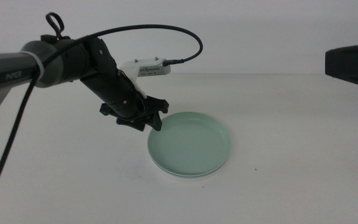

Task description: Stack the three bowls on top of each other.

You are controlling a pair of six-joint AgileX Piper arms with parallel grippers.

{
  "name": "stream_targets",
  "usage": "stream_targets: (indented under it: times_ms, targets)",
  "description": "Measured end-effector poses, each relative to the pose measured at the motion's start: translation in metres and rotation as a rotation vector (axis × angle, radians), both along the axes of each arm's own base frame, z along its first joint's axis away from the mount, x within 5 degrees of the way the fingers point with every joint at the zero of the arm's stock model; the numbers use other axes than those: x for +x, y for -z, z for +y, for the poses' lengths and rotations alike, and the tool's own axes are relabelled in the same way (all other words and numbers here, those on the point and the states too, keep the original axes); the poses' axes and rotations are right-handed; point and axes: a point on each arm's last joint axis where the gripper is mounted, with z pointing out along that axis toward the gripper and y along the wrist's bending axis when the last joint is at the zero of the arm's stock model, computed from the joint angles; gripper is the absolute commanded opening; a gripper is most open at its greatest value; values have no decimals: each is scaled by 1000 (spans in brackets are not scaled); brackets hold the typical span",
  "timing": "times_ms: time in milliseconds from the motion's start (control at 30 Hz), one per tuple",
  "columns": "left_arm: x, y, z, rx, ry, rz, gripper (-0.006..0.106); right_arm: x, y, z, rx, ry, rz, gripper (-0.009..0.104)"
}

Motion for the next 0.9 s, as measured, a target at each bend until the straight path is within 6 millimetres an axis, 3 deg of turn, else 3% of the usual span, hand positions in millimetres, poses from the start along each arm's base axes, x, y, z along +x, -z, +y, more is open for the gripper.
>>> stream_targets:
  times_ms: [100, 167, 333, 433, 633, 733, 900]
  targets:
    - [-7, -18, 4, 20, 27, -27, 80, 0, 0, 0, 0, 0, 0, 93]
    - [-16, -46, 10, 43, 40, -97, 94, 0, 0, 0, 0, 0, 0, 93]
    - [-68, -120, 42, 118, -48, -350, 94, 0, 0, 0, 0, 0, 0, 93]
    - [-124, -154, 68, 113, -122, -589, 94, 0, 0, 0, 0, 0, 0, 93]
    - [-213, -154, 112, 83, -250, -806, 94, 0, 0, 0, 0, 0, 0, 93]
    - [-232, -153, 124, 89, -294, -837, 94, 0, 0, 0, 0, 0, 0, 93]
    - [-243, -158, 128, 87, -314, -867, 94, 0, 0, 0, 0, 0, 0, 93]
